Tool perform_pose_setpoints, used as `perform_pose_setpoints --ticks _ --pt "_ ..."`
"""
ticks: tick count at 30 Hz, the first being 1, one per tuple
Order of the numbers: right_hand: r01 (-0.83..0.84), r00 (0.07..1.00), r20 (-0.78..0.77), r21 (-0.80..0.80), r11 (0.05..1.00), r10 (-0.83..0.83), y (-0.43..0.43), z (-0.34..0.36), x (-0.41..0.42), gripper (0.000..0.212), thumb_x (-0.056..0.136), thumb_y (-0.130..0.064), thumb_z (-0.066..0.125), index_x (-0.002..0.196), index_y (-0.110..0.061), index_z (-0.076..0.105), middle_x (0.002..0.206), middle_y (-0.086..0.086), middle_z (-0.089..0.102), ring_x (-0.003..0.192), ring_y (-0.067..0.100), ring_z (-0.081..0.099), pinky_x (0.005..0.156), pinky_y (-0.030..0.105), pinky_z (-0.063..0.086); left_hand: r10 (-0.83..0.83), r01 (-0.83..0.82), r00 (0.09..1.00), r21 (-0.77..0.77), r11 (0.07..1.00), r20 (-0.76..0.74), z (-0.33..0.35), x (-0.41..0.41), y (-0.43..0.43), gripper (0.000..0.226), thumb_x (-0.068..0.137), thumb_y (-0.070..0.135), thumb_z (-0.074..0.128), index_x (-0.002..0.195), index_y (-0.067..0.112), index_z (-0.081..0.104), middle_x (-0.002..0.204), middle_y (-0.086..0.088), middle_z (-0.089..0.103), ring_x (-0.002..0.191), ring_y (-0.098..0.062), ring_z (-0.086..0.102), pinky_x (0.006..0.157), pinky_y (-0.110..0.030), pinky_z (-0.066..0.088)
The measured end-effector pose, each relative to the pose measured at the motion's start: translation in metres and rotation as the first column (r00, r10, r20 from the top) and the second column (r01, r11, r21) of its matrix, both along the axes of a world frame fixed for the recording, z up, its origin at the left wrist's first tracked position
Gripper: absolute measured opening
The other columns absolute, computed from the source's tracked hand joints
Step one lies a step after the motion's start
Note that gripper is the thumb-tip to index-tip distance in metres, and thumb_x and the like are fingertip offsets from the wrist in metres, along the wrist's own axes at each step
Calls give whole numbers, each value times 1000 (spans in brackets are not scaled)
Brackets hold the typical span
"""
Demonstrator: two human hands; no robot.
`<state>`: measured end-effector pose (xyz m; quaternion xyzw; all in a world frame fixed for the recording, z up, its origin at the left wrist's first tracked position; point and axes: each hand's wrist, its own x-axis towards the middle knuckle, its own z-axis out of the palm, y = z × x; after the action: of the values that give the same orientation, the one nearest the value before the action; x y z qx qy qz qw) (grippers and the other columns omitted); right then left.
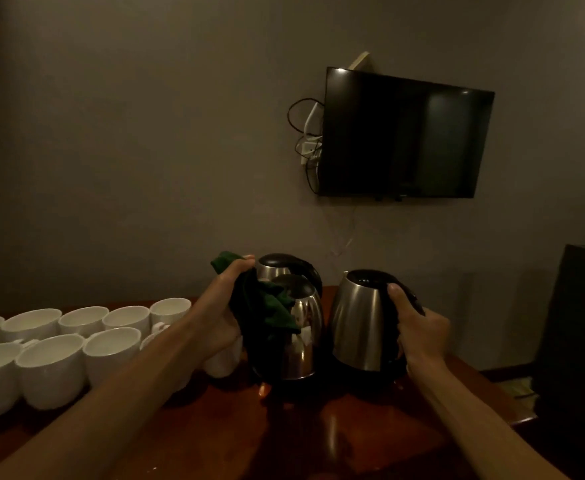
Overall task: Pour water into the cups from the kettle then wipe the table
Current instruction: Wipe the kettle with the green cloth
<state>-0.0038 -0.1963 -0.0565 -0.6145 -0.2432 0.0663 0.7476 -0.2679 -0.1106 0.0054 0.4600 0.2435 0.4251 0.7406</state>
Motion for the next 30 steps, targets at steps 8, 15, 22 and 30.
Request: perform_pose_setpoints --ticks 8,15,22,30 --pt "27 999 20 -65 998 -26 -6 -3 2 47 80 -52 75 59 -11 67 54 -2 63 51 13 59 49 24 40 -72 72 997 16 997 16 5 39 -3 17 95 31 62 110 23 64 110 -10 70 96 -30 70 87 -47 53" --pt "23 1000 -5 -83 996 -24 -1 -11 5 49 81 -52 74 56 -12 63 52 -2 61 51 14 59 50 26 43 -106 107 994 -12 994 32 2 50 -5 44 95 33 61 138 23 56 139 -20 58 126 -40 58 107 -56 44" --pt "33 999 7 -59 998 -33 13 -19 6 47 82 -50 73 53 -16 60 48 -6 57 48 11 54 49 24 38 -121 123 991 -28 992 55 2 52 1 41 95 31 61 135 24 56 141 -22 57 126 -42 58 107 -57 44" --pt "-6 997 74 -67 998 11 23 -29 9 49 83 -50 73 53 -15 58 40 -9 53 37 -1 51 43 18 37 -119 122 990 -37 992 75 -1 54 7 42 96 32 61 137 24 57 140 -22 58 129 -42 56 108 -56 44"
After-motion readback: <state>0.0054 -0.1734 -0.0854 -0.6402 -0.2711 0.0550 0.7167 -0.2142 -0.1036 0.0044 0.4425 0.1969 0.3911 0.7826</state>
